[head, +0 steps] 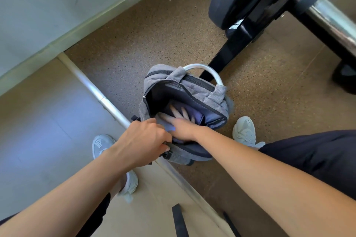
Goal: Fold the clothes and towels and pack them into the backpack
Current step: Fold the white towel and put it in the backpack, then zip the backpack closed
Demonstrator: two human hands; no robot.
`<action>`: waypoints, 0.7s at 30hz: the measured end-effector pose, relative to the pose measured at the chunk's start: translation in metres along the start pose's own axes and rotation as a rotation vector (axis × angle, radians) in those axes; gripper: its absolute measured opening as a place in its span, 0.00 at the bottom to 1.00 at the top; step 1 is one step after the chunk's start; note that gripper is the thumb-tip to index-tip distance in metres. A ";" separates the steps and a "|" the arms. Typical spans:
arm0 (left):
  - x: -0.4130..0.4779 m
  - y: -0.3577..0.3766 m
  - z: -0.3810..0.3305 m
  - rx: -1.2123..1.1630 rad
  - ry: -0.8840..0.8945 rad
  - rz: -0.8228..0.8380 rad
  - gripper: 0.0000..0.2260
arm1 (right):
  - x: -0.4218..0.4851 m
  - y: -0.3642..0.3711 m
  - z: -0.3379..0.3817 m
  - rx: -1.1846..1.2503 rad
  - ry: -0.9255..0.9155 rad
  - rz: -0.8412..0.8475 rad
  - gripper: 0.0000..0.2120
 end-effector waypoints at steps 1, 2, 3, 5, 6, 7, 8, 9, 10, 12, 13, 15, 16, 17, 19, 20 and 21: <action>-0.001 0.001 0.002 -0.010 -0.012 -0.009 0.10 | -0.012 -0.011 0.001 0.084 -0.013 -0.051 0.34; -0.002 0.001 0.004 -0.018 -0.027 -0.017 0.11 | -0.026 -0.022 0.000 0.166 -0.026 -0.106 0.32; -0.002 0.000 0.005 -0.018 -0.037 -0.029 0.13 | -0.041 -0.031 -0.003 0.244 -0.035 -0.160 0.29; -0.001 -0.001 0.007 -0.012 -0.048 -0.032 0.15 | -0.075 -0.048 -0.008 0.284 -0.067 -0.276 0.22; -0.001 -0.002 0.007 -0.015 -0.049 -0.022 0.15 | -0.093 -0.058 -0.009 0.248 -0.083 -0.359 0.18; 0.000 -0.001 0.006 -0.021 -0.054 -0.008 0.15 | -0.111 -0.072 -0.010 0.214 -0.090 -0.452 0.14; 0.000 -0.001 0.007 -0.028 -0.069 0.014 0.15 | -0.129 -0.089 -0.010 0.185 -0.099 -0.559 0.11; 0.000 -0.002 0.008 -0.035 -0.085 0.039 0.17 | -0.148 -0.110 -0.011 0.163 -0.108 -0.683 0.09; 0.001 -0.001 0.009 -0.035 -0.098 0.064 0.19 | -0.166 -0.131 -0.014 0.149 -0.101 -0.803 0.09; 0.002 -0.002 0.013 -0.035 -0.128 0.093 0.20 | -0.187 -0.166 -0.027 0.151 -0.032 -0.920 0.16; 0.003 -0.003 0.016 -0.034 -0.146 0.099 0.20 | -0.187 -0.176 -0.035 0.141 0.014 -0.898 0.22; 0.005 -0.004 0.019 -0.045 -0.182 0.096 0.20 | -0.170 -0.180 -0.050 0.075 0.088 -0.763 0.32; 0.006 -0.006 0.019 -0.058 -0.200 0.083 0.20 | -0.160 -0.178 -0.054 0.068 0.098 -0.702 0.35; 0.006 -0.007 0.020 -0.078 -0.223 0.062 0.18 | -0.152 -0.175 -0.055 0.100 0.090 -0.668 0.36; 0.006 -0.009 0.022 -0.129 -0.293 0.004 0.13 | -0.141 -0.173 -0.050 0.227 0.046 -0.646 0.34; 0.006 -0.009 0.025 -0.160 -0.335 -0.026 0.11 | -0.136 -0.171 -0.044 0.273 0.015 -0.625 0.31; 0.005 -0.010 0.028 -0.191 -0.372 -0.059 0.09 | -0.132 -0.167 -0.038 0.270 -0.021 -0.581 0.30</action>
Point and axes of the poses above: each hand's wrist, its own x-axis towards the middle knuckle, its own y-axis out of the palm, z = x × y, the point moved 10 cm from there along x, towards the middle knuckle, and after that the axes turned 6 degrees about -z, right-handed, at the moved point
